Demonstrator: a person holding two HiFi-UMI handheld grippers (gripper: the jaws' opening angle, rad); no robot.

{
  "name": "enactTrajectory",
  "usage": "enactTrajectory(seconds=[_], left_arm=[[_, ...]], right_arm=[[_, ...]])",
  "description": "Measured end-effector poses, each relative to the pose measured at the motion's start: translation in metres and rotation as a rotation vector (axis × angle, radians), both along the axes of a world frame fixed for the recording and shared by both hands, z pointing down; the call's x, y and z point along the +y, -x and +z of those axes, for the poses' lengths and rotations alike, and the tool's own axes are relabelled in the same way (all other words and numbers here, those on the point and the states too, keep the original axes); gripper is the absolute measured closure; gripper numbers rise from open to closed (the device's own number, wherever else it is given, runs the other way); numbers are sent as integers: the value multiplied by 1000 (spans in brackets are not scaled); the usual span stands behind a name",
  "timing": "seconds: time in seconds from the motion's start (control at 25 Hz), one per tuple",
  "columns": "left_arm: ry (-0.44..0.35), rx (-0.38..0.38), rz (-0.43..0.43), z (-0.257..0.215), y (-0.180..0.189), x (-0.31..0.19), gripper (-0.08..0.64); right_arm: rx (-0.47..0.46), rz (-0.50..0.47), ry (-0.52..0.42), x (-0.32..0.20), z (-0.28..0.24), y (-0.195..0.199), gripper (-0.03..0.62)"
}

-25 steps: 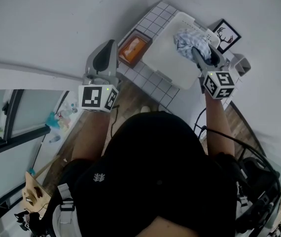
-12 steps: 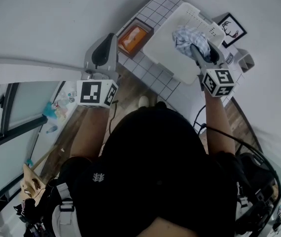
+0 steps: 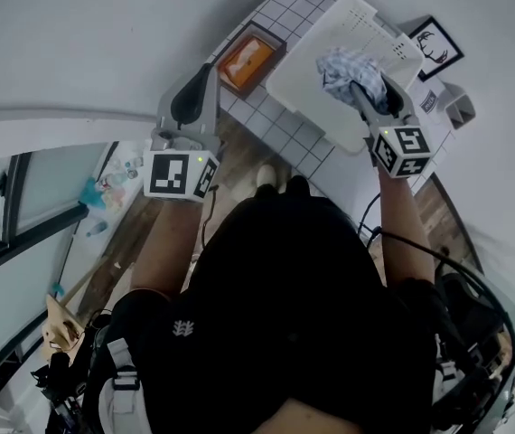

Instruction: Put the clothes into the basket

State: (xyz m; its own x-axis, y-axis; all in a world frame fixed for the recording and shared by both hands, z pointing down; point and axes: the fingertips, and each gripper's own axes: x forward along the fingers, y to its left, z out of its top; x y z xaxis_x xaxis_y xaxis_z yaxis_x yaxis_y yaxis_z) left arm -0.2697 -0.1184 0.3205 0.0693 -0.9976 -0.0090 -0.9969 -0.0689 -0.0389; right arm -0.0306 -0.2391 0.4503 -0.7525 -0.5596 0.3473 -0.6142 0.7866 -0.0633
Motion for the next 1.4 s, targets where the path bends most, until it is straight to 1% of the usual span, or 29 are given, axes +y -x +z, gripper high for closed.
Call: enactTrajectory(seconds=[0.36,0.52,0.72,0.8,0.96,1.28,1.4], left_arm=[[37,20,7,21,5,-11,554],[54,35,7,32,6,-11,554],[70,60,2,43,10,-11,554],[67,64,1,43,11,-11,554],[55,69,3,41,10,-11,554],[30,69,27,30,3,-11,554],[17,61,37,22,-1,-10,554]], right_arm=[[48,-22,43,-3,23,6,354],[73,-42,48,-3,26,9,356],[151,-70,50,-1,33,15,341],[164,-71,44,-2,34,17,331],[148,-52,-1,-7,24,19,331],[125,-22,-28,-4,7,14,331],[91,2,-33,-3,-2,7,331]])
